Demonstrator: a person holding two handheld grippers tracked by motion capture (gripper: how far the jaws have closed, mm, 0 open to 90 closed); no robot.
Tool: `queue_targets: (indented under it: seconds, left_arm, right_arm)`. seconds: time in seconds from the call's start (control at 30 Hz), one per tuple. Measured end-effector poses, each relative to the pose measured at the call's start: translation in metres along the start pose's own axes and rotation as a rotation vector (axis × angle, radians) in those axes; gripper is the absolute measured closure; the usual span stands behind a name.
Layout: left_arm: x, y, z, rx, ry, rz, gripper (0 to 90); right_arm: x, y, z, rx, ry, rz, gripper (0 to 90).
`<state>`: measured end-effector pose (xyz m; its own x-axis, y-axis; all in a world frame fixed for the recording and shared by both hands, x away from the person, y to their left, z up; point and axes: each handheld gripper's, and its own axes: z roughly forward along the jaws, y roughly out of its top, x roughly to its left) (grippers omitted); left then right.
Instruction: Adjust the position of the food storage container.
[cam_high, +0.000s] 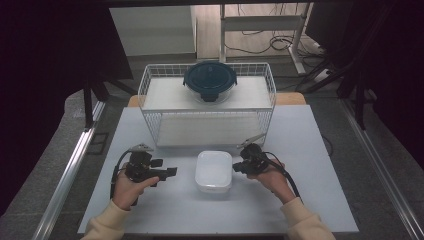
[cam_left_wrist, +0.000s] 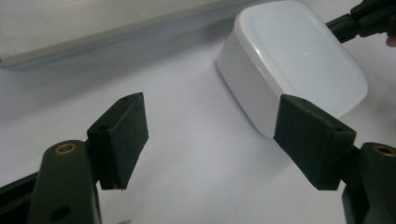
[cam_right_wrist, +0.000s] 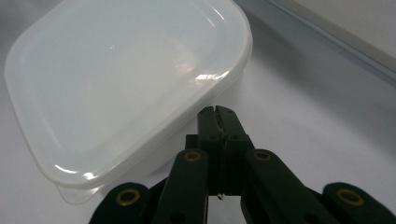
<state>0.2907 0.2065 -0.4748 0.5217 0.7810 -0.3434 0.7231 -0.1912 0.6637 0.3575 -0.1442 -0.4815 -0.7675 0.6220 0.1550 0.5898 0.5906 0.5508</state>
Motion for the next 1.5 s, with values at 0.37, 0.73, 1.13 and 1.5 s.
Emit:
queue_targets:
  seconds: [0.37,0.73,1.13,1.5]
  left_arm:
    - [0.000,0.000,0.000,0.000,0.001,0.000,25.2]
    - [-0.001,0.001,-0.004,-0.023,0.001,-0.005,25.2]
    - [-0.003,0.001,-0.006,-0.039,-0.002,-0.018,25.2]
    - [0.000,0.001,-0.009,-0.072,-0.004,-0.058,22.7]
  right_arm:
    - [0.003,0.010,0.007,-0.009,0.002,-0.017,89.1]
    - [0.006,0.000,-0.033,-0.118,0.019,0.012,89.1]
    - [-0.003,-0.025,-0.054,-0.187,0.020,0.088,45.1]
    - [-0.001,-0.023,-0.049,-0.215,0.045,0.149,28.3]
